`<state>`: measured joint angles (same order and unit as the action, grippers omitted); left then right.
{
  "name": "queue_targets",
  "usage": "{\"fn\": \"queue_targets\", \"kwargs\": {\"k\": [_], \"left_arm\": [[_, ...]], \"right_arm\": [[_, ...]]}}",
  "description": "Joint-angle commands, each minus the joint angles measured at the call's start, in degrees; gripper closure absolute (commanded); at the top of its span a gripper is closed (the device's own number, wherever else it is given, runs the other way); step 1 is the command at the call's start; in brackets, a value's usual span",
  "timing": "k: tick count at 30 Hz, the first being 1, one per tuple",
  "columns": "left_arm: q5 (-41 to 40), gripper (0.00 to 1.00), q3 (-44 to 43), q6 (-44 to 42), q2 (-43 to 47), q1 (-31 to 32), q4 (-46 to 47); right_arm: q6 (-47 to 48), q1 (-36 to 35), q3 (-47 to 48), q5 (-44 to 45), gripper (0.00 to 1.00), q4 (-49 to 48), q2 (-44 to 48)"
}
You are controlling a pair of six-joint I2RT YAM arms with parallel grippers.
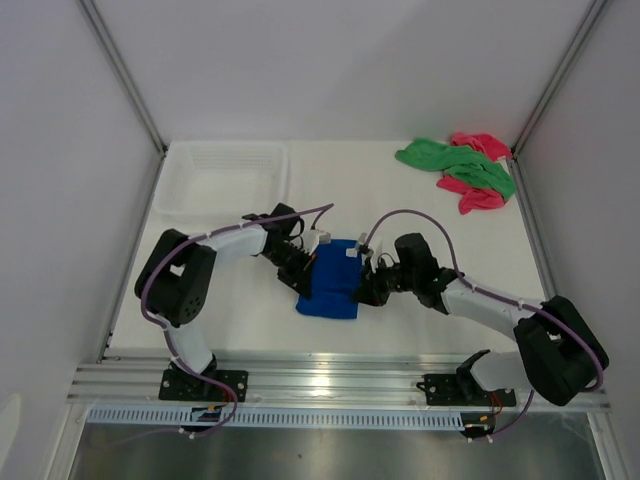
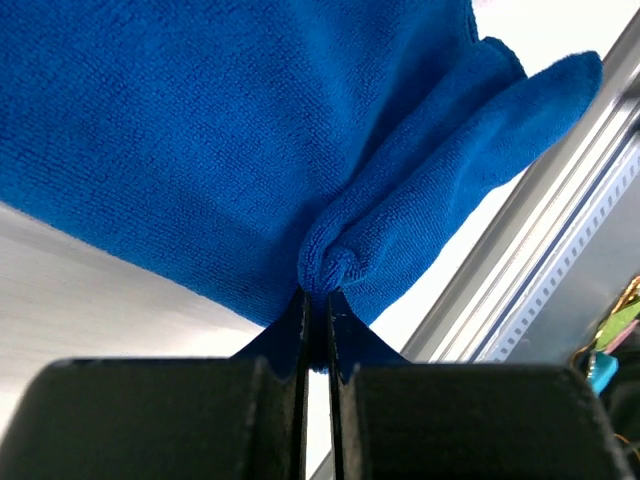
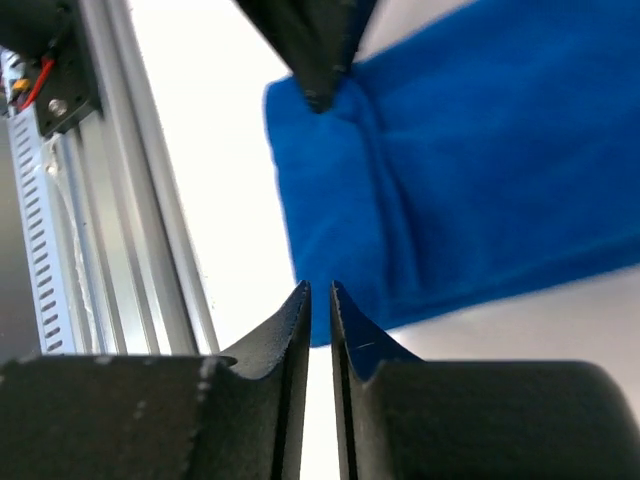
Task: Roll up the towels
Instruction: Roll the towel
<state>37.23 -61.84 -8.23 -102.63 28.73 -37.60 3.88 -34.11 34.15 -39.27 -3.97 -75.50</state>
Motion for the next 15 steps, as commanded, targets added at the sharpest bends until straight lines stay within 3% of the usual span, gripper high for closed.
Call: {"fn": "queue_targets", "kwargs": {"k": [1, 6, 15], "left_arm": [[-1.0, 0.99, -1.2, 2.1, -1.1, -0.5, 0.6], [-1.2, 0.99, -2.0, 2.8, -1.6, -0.5, 0.8], [-3.5, 0.99, -3.3, 3.6, -3.1, -0.5, -0.3]], "right_arm": [[-2.2, -3.1, -1.2, 0.7, 0.85, -13.9, -0.6], [-3.6, -5.3, 0.2, 3.1, 0.88, -18.8, -6.1], [-3.1, -6.6, 2.2, 6.9, 0.91, -17.4, -13.3]]}}
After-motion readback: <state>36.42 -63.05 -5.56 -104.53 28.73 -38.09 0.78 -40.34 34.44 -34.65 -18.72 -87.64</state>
